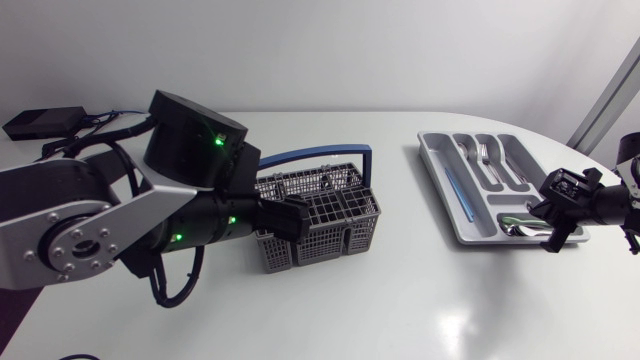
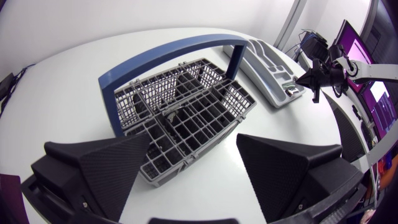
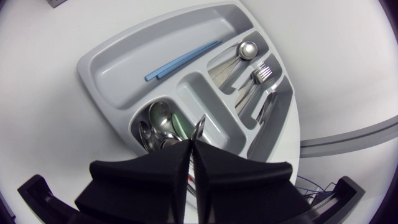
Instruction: Unload the cutlery basket into the drawer organizer.
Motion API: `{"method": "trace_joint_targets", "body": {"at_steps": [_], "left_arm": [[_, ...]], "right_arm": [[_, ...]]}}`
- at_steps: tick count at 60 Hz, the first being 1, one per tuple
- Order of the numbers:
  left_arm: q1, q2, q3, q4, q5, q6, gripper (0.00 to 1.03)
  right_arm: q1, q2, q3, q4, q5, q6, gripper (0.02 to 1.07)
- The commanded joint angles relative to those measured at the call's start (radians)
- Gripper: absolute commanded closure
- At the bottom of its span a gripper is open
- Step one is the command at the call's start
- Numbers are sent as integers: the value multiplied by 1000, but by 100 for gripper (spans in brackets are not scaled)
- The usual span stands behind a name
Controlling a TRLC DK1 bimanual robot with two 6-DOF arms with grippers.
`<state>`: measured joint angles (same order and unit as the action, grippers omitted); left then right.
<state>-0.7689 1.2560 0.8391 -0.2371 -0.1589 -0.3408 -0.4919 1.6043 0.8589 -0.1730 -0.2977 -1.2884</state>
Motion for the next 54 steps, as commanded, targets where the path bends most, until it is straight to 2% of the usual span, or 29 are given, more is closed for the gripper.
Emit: {"method": "trace_joint_targets", "body": {"at_steps": [1,3,6,7,10,12,14,27,34,47,54], "left_arm": [[-1,16,45,-14,-2,-17,6],[-1,16,49,-21,-2,-18,6],[0,16,52,-28,-2,-18,6],[0,16,55,-30,-2,-18,6],[0,16,61,-36,-2,-21,6],[2,16,66,-41,-2,-26,6],[2,16,69,-44,-2,-29,6],[13,25,98,-77,-2,-75,6],[20,33,106,-80,-2,-104,6],[33,42,112,-96,2,-145,6],[52,42,110,-102,19,-159,6]], "right_arm": [[1,17,-12,17,15,-55,90],[3,17,-17,17,19,-63,80],[4,9,-27,15,22,-72,56],[4,8,-31,15,23,-74,50],[7,-3,-38,10,38,-77,24],[12,-14,-44,9,43,-75,11],[13,-29,-50,6,42,-75,7],[70,-191,-75,-83,25,-35,7],[161,-320,-64,-224,-6,11,7],[388,-449,3,-438,-52,143,7],[539,-466,38,-473,-57,230,7]]}}
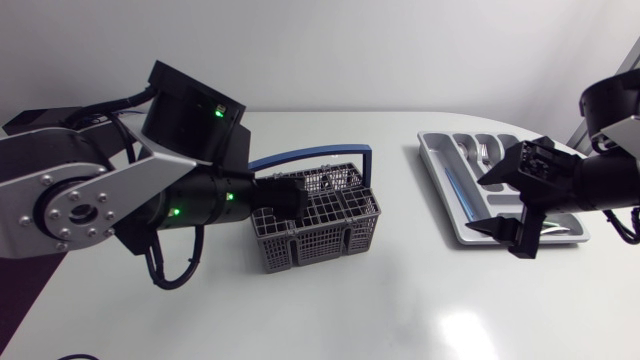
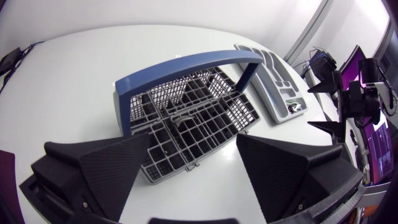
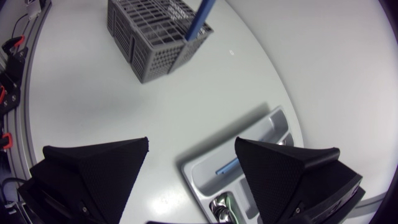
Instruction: Unload the cutlery basket into the drawer organizer.
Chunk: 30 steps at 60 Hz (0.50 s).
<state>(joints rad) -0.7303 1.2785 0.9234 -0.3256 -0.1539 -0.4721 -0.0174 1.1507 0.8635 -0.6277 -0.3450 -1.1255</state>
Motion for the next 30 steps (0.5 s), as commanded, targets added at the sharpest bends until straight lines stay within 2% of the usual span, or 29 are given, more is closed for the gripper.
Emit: {"method": "trace_joint_targets", "body": {"at_steps": [1,18,30], "left_arm": [[15,19,25,-15,19,-30,6],[66,8,-5,-13,51,-34,6],[114,-21,-43,-12,85,-11,6]], "right_arm": [[83,-13,40,-18,-8,78,7],[358,73,141,-7,23,197,7],[524,178,213,40,110,240,7]]}}
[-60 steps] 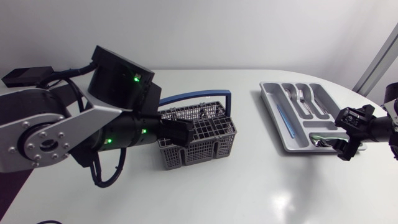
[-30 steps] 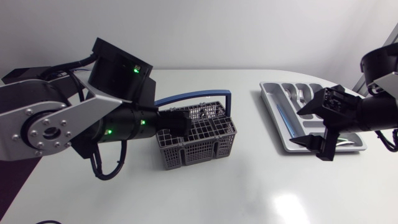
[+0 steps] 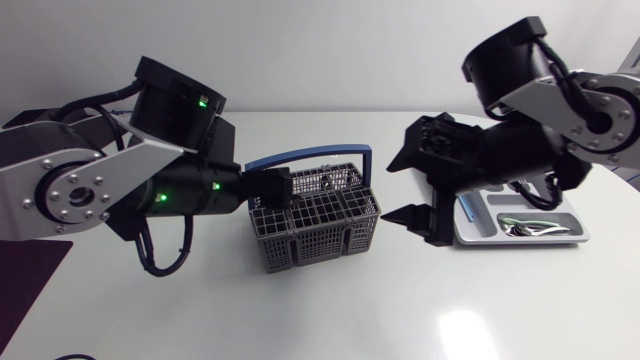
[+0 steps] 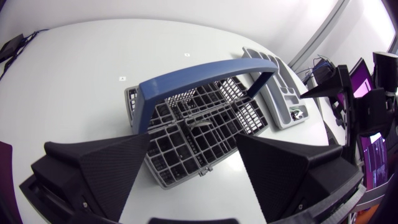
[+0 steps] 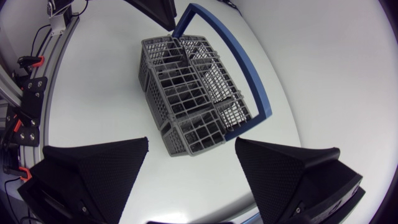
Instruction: Unload the cutlery basket into the drawer organizer.
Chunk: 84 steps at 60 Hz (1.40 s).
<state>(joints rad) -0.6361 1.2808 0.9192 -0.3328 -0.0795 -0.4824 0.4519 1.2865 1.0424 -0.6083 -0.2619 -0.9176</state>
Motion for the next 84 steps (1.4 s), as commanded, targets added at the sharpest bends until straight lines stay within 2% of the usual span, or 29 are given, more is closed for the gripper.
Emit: {"method": "trace_joint_targets", "body": {"at_steps": [1,22,36,44,50,59,63,67,77,84], "left_arm": [[23,-26,-40,-5,11,-1,6],[124,-100,-163,48,98,105,6],[124,-107,-186,103,122,136,6],[82,-92,-175,133,122,202,6],[29,-70,-140,127,106,314,6],[-48,-47,-137,149,9,456,6],[-54,-49,-132,163,6,476,12],[-53,-40,-118,150,6,510,12],[-60,-5,-72,101,3,662,5],[-99,8,-49,109,-78,780,5]], "right_arm": [[64,48,38,22,35,36,7],[251,223,131,108,171,40,8],[284,281,169,116,202,29,11],[280,257,145,108,199,31,11],[272,223,111,108,196,33,11],[266,168,53,108,185,37,11],[258,146,27,111,184,39,11],[248,123,4,113,173,43,11],[220,60,-51,113,151,48,11],[200,34,-79,111,138,46,11]]}}
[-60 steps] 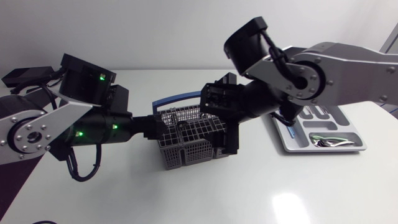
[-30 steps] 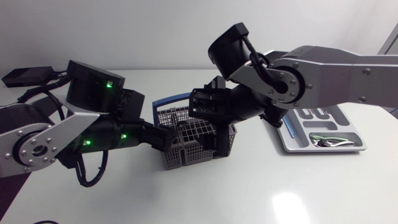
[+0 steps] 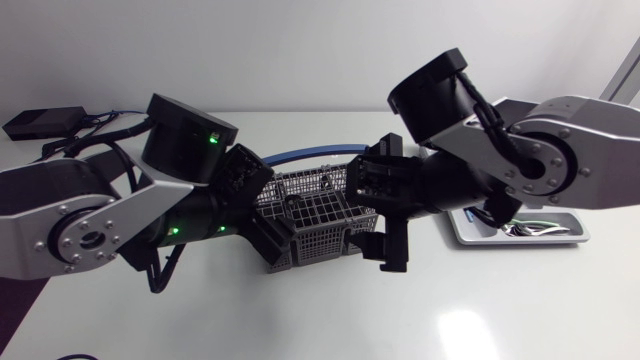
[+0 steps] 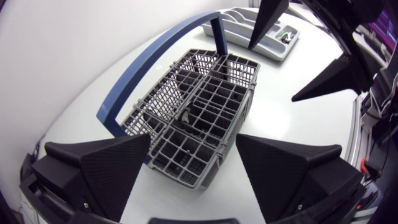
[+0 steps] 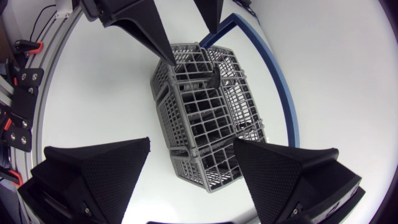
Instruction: Unload the cutlery basket into the drawer organizer.
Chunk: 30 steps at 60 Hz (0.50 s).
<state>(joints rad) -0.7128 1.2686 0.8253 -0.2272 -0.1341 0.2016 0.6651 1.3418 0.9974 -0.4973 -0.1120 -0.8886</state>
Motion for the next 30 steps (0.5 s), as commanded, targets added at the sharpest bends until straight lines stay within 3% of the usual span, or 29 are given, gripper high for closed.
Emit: {"method": "trace_joint_targets", "body": {"at_steps": [1,7,13,19,25,30], "left_arm": [[-24,26,60,2,-30,136,6],[-27,49,89,-12,-32,275,7],[-43,86,144,-98,-36,387,7],[-63,130,175,-124,-116,414,7],[-76,155,198,-167,-116,417,8],[-82,178,215,-187,-104,463,20]], "right_arm": [[-16,-24,-39,0,-15,17,11],[-22,-41,-59,2,-20,20,11],[-30,-58,-77,3,-28,23,11],[-35,-73,-86,3,-29,25,11],[-42,-82,-91,3,-37,27,11],[-44,-87,-97,3,-40,28,11]]}}
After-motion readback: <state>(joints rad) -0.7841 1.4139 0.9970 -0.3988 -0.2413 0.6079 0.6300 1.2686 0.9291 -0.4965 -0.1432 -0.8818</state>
